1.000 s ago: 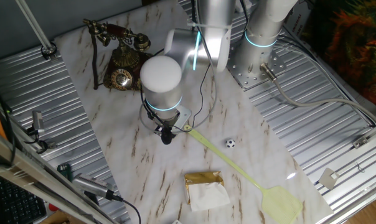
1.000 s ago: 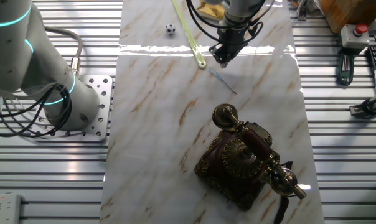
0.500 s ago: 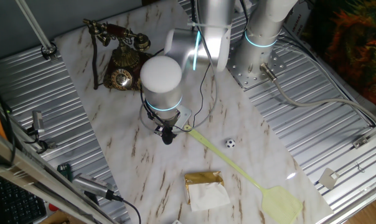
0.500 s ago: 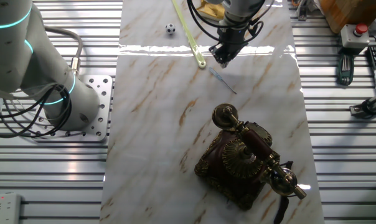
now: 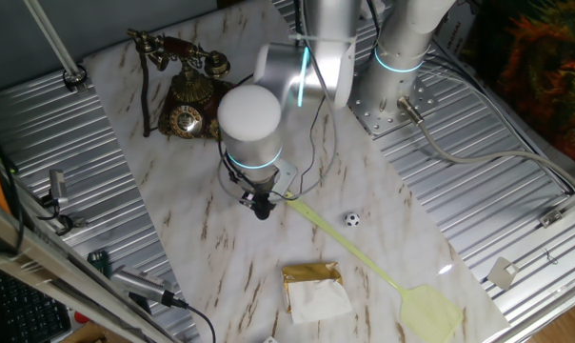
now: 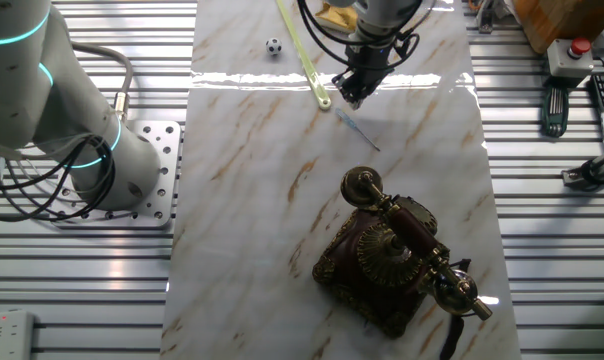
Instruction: Dial a number on an old rotary phone
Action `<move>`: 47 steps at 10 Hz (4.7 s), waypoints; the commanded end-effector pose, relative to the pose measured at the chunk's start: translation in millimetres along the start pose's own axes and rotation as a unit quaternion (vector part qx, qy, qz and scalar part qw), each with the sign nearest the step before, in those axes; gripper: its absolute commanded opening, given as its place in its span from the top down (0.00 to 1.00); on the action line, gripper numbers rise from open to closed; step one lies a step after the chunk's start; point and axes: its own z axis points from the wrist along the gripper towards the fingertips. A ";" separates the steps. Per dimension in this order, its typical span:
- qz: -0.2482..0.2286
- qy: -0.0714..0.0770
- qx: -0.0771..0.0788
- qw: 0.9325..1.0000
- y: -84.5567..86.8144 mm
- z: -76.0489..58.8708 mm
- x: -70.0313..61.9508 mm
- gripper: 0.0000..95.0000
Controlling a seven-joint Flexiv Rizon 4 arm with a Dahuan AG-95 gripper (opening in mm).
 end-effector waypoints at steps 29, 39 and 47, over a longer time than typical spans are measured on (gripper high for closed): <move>-0.009 0.186 -0.012 0.982 24.5 0.2 -14.9 1.00; -0.012 0.220 -0.001 0.975 23.5 4.0 -15.1 1.00; -0.011 0.243 0.003 0.970 22.9 6.9 -15.2 1.00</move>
